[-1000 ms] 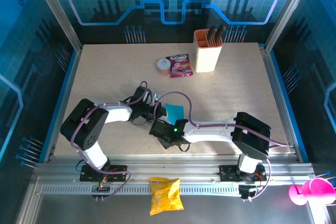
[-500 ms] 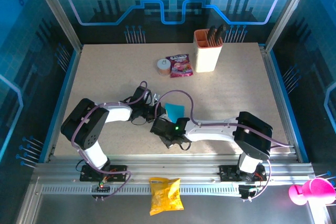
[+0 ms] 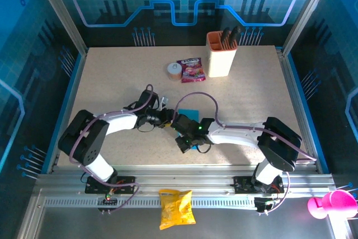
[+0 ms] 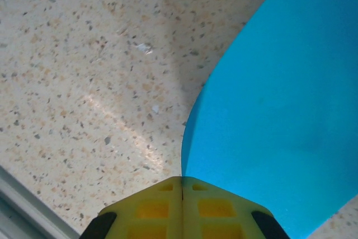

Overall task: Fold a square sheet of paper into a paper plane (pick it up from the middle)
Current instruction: Third fold the triangle at the center of the table.

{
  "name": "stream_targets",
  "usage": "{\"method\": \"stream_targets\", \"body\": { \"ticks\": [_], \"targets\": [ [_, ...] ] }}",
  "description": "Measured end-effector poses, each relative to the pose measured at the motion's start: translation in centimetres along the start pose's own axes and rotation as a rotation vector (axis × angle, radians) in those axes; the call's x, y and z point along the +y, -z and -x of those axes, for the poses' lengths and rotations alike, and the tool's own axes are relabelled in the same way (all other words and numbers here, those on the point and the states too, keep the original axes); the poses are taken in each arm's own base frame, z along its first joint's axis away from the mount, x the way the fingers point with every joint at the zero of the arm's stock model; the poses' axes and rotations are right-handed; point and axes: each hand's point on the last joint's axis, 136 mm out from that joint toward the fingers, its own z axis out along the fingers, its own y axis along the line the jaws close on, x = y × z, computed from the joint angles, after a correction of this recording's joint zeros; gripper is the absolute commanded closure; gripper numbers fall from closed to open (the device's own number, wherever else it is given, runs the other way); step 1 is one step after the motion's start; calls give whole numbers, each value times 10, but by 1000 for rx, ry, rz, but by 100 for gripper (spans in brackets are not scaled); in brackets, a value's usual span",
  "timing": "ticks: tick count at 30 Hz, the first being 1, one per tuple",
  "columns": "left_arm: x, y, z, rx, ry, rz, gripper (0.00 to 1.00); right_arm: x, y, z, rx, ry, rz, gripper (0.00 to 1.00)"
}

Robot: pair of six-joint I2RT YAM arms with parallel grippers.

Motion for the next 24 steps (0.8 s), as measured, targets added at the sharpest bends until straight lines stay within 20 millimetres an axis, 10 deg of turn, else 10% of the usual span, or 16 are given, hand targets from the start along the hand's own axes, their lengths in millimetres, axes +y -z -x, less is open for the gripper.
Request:
{"method": "stream_targets", "body": {
  "ticks": [8, 24],
  "targets": [
    [-33, 10, 26, -37, -70, -21, 64, 8, -3, -11, 15, 10, 80, 100],
    [-33, -50, 29, 100, -109, 5, 89, 8, -2, -11, -3, -6, 125, 100]
  ]
}}
